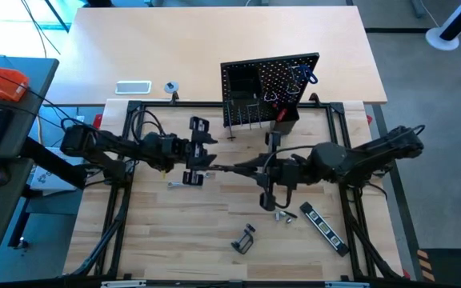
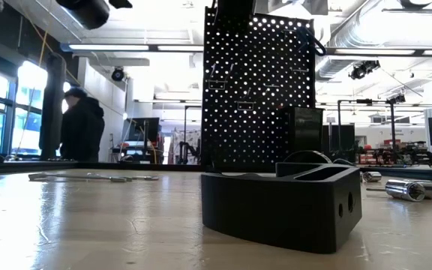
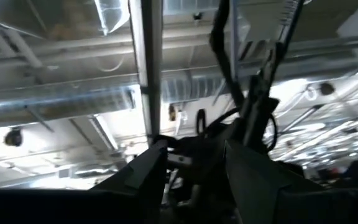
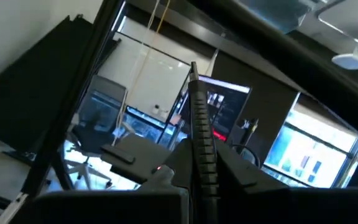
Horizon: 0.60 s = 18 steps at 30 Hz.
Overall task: Hang tools onto peg board
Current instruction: Hang the black crimping pliers on the peg board
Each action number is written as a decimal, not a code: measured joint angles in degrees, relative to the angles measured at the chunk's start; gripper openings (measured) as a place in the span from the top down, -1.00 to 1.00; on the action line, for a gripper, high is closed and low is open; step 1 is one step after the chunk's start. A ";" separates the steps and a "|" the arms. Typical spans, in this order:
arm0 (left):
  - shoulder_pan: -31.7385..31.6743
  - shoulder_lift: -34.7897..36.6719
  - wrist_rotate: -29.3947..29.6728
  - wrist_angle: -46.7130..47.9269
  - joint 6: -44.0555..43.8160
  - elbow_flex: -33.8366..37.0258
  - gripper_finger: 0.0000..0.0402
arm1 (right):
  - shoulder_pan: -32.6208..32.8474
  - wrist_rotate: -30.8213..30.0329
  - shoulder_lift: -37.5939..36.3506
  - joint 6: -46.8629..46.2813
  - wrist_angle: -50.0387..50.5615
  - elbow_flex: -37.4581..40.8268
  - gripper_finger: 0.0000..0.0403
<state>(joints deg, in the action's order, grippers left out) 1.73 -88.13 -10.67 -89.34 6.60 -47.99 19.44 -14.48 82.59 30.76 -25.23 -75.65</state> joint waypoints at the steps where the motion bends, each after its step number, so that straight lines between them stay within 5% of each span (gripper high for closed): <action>1: 0.08 -0.29 -0.51 -0.07 -0.32 -0.38 0.23 | -0.05 0.28 0.19 0.28 -0.80 0.01 0.89; 18: 1.78 -1.17 -0.79 4.57 -0.20 -4.53 0.23 | -4.14 2.70 1.96 -2.29 -1.98 -0.01 0.89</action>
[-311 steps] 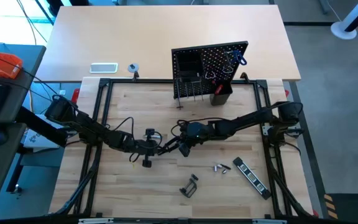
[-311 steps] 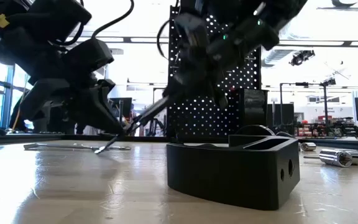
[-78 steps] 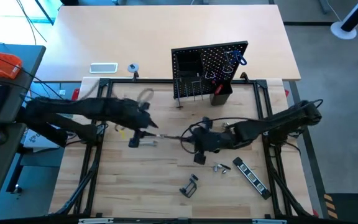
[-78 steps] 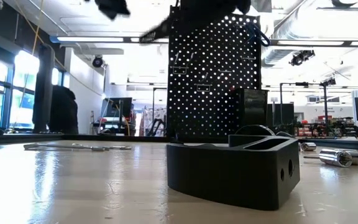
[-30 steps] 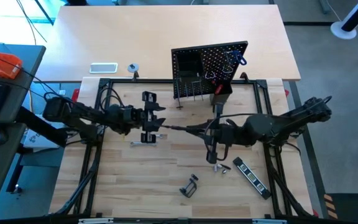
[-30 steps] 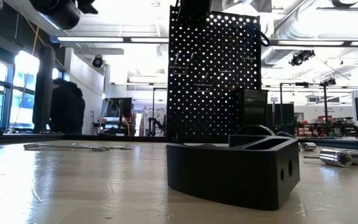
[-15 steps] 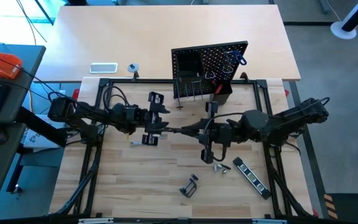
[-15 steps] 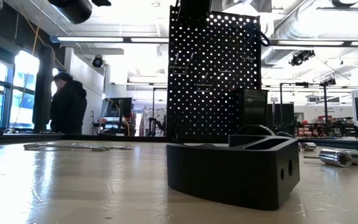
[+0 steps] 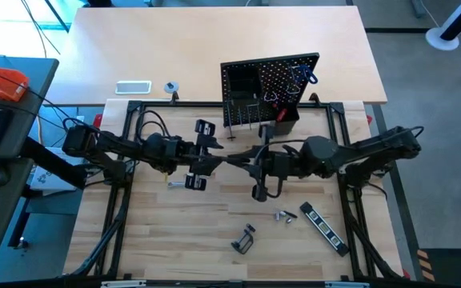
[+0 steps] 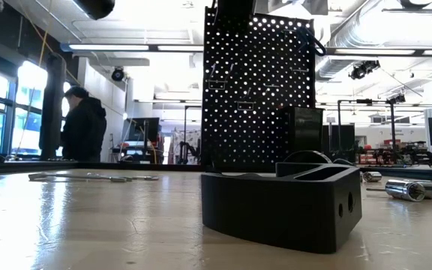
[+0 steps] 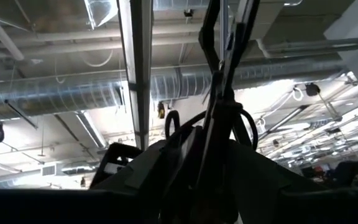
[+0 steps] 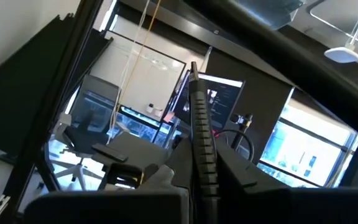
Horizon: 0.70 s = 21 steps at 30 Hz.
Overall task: Hang tools onto peg board
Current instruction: Hang the black crimping pliers on the peg board
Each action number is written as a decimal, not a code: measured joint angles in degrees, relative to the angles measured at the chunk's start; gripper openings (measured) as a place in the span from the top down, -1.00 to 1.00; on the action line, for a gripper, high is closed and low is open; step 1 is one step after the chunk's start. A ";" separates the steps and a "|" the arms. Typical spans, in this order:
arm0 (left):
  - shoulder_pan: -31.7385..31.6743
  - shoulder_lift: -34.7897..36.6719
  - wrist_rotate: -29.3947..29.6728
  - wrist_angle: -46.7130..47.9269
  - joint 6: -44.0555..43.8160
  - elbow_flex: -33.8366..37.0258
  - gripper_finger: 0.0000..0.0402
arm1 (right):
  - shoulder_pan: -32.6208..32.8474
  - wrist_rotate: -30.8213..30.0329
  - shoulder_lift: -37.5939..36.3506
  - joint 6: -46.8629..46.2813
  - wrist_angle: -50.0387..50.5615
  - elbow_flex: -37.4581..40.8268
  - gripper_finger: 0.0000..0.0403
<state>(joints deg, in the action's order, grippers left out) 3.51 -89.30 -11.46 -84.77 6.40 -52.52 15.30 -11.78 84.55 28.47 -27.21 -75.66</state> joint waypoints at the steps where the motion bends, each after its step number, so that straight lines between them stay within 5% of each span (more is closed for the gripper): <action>1: -0.01 0.00 -0.05 0.10 -0.13 -0.18 0.23 | -0.03 -0.02 0.24 0.02 -0.17 0.00 0.89; 12: 0.46 0.00 -2.43 1.95 -0.35 -0.50 0.25 | -1.24 0.45 0.90 0.04 -0.91 0.00 0.89; 21: 0.39 0.00 -2.96 1.91 -0.18 -0.50 0.57 | -2.13 0.17 0.99 -0.16 -0.10 0.00 0.89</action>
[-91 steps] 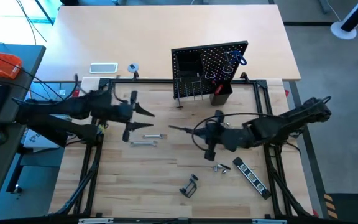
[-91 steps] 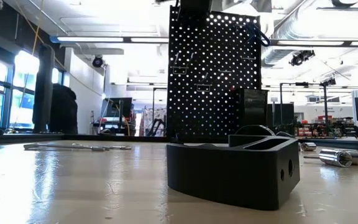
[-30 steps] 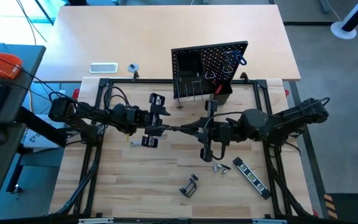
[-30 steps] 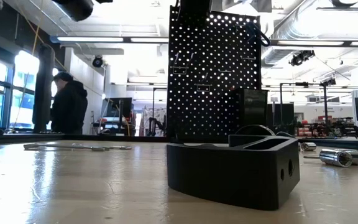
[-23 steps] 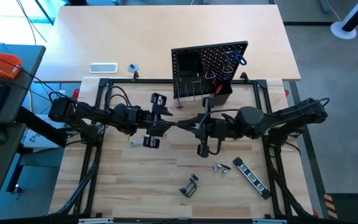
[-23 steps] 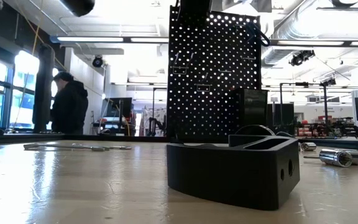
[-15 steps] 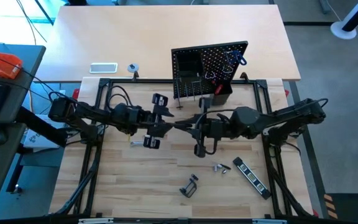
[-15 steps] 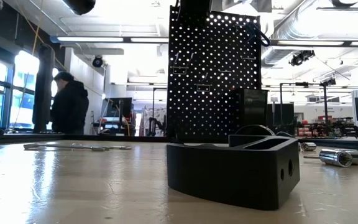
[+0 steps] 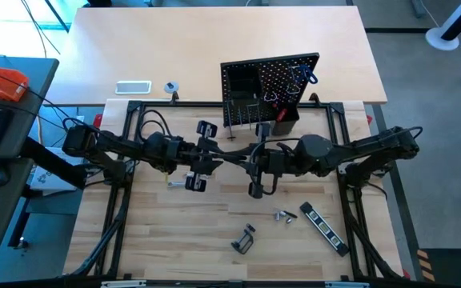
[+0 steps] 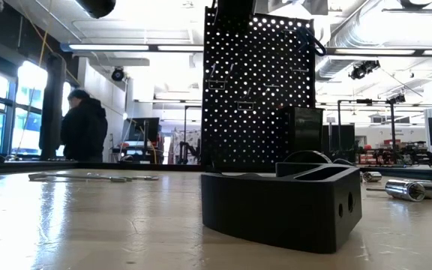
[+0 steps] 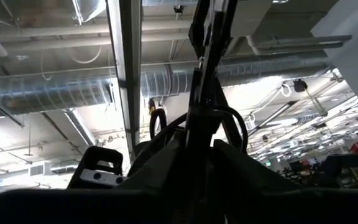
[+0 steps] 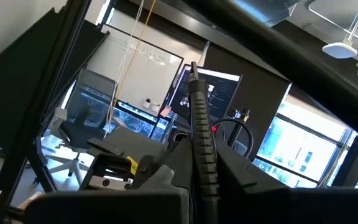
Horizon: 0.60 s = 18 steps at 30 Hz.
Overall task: Hang tools onto peg board
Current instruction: Hang the black crimping pliers on the peg board
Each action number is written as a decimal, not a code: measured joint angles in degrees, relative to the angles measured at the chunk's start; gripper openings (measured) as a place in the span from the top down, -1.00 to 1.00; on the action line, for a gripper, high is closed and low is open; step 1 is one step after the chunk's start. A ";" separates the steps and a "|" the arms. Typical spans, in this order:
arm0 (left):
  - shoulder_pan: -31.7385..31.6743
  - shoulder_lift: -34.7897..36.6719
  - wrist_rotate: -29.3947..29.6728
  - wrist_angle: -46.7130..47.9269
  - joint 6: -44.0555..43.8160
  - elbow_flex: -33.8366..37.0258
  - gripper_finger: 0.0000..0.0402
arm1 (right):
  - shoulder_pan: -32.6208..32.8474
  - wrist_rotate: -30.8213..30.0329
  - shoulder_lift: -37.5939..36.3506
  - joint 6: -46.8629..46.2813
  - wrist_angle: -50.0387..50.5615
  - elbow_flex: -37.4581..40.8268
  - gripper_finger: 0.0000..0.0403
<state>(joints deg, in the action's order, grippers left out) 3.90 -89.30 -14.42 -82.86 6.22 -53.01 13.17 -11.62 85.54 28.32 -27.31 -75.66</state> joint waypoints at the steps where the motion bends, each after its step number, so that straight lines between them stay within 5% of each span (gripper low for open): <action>1: -0.02 0.02 0.02 0.01 0.00 0.00 0.59 | 0.00 0.02 0.00 0.00 0.02 0.00 0.89; 11: -0.25 0.02 -1.52 0.11 0.75 0.00 0.88 | 0.07 -1.90 -0.02 -0.46 1.70 -0.04 0.89; 18: -0.42 0.02 -3.23 2.31 -0.22 0.00 0.88 | 0.43 -4.81 -0.17 -1.16 5.25 -0.13 0.73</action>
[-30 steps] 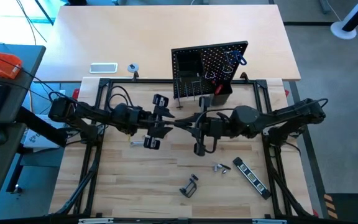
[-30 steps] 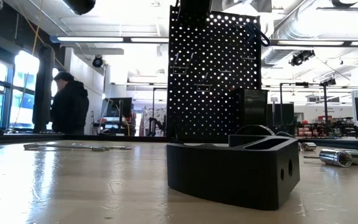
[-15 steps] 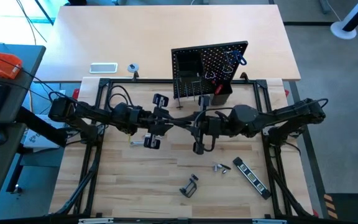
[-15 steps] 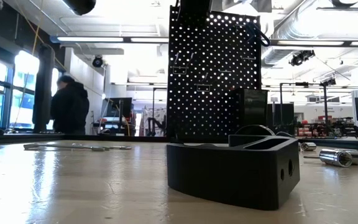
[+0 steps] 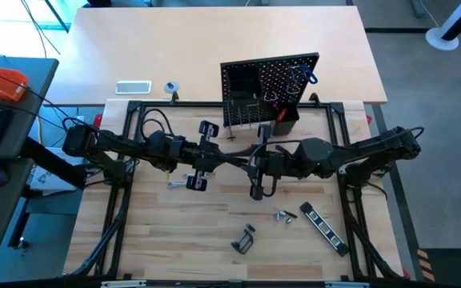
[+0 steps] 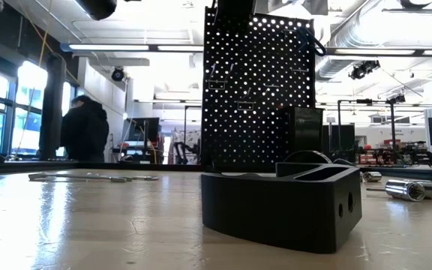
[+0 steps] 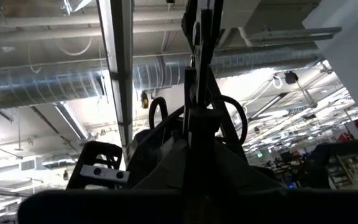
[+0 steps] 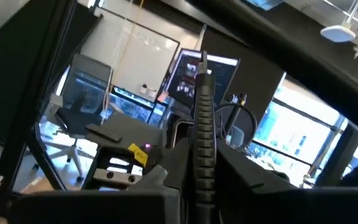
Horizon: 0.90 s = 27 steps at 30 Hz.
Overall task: Hang tools onto peg board
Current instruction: Hang the black crimping pliers on the peg board
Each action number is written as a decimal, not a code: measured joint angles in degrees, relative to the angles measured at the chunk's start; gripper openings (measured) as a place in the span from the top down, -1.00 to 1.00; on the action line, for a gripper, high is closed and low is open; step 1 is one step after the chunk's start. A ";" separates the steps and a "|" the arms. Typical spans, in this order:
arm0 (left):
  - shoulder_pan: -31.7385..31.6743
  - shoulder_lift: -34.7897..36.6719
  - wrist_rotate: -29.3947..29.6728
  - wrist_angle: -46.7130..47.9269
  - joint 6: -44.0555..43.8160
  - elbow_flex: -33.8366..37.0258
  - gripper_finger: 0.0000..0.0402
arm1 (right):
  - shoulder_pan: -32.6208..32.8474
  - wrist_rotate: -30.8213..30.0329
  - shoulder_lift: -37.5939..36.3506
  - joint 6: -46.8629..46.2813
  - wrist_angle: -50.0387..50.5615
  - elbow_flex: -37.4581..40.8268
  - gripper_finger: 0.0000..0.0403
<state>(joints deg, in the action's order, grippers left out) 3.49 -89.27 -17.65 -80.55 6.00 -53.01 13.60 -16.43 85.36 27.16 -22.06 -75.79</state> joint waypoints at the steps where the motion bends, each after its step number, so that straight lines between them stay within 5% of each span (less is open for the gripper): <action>1: 0.00 0.03 -0.12 0.53 0.00 0.03 0.88 | 0.53 -1.14 -0.03 0.09 0.82 0.00 0.72; 17: -2.78 0.15 5.31 11.67 2.28 3.06 0.88 | 10.39 -31.48 -5.24 2.59 21.85 0.39 0.68; 27: -2.89 0.09 8.80 18.97 3.83 3.28 0.88 | 12.94 -37.62 -6.13 -7.04 35.16 0.36 0.68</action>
<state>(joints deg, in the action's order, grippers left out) 0.59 -89.19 -8.85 -61.58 9.83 -49.74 26.54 -54.05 79.23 20.12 13.10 -75.43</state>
